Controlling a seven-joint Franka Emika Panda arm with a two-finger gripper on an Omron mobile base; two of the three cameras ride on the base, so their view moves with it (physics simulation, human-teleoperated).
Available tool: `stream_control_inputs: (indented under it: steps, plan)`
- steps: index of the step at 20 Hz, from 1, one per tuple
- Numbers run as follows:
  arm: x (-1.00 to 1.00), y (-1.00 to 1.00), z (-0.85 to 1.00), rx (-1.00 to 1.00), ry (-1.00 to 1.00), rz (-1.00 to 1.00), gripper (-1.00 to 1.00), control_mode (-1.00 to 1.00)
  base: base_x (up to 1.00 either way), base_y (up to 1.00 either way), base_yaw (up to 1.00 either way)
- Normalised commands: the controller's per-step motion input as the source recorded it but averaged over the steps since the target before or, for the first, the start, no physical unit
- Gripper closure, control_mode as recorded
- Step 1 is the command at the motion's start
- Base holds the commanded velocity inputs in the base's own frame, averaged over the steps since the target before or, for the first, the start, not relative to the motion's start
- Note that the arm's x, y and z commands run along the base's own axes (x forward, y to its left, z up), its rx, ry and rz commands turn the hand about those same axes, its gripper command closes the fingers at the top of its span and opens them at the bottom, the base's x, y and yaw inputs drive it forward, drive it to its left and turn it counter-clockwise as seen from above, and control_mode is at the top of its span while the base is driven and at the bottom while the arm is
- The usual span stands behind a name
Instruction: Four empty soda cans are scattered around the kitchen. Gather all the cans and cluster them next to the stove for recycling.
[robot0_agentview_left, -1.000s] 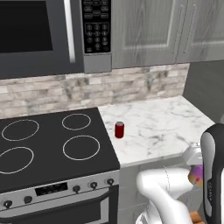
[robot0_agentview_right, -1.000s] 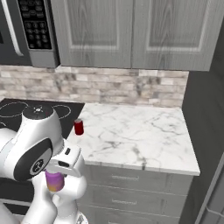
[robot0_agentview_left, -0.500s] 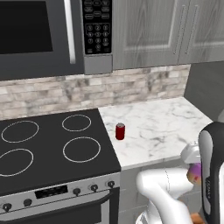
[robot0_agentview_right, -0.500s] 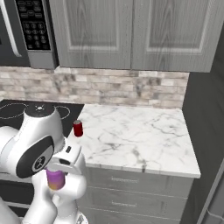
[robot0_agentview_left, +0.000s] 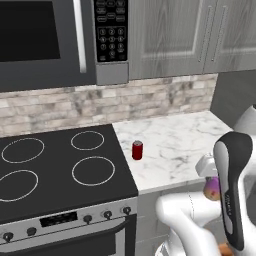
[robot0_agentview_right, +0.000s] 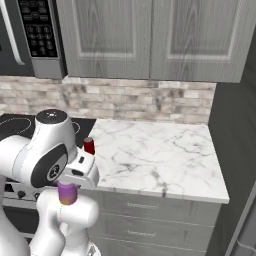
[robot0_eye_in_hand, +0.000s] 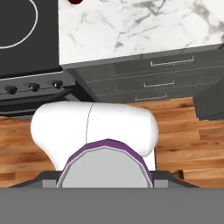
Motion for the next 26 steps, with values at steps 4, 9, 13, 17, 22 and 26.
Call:
stream_control_inputs:
  steps: [4, 9, 13, 17, 22, 26]
  plan:
    - [0.45, 0.1, 0.0, -0.01, -0.01, 0.01, 1.0, -1.0, 0.0, 0.0, 0.0]
    - [0.4, 0.0, 0.0, -0.03, 0.0, 0.0, 1.0, -1.0, 0.0, 0.0, 0.0]
    - [0.53, 0.0, 0.0, -0.04, 0.0, 0.0, 1.0, -1.0, 0.0, 0.0, 0.0]
    - [0.64, 0.0, -0.1, -0.04, 0.0, 0.0, 1.0, -1.0, 0.0, 0.0, 0.0]
    - [0.51, 0.0, -0.07, -0.01, 0.0, 0.0, 1.0, -1.0, 0.0, 0.0, 0.0]
    - [0.42, 0.0, -0.12, 0.0, 0.0, 0.04, 1.0, -1.0, 0.0, 0.0, 0.0]
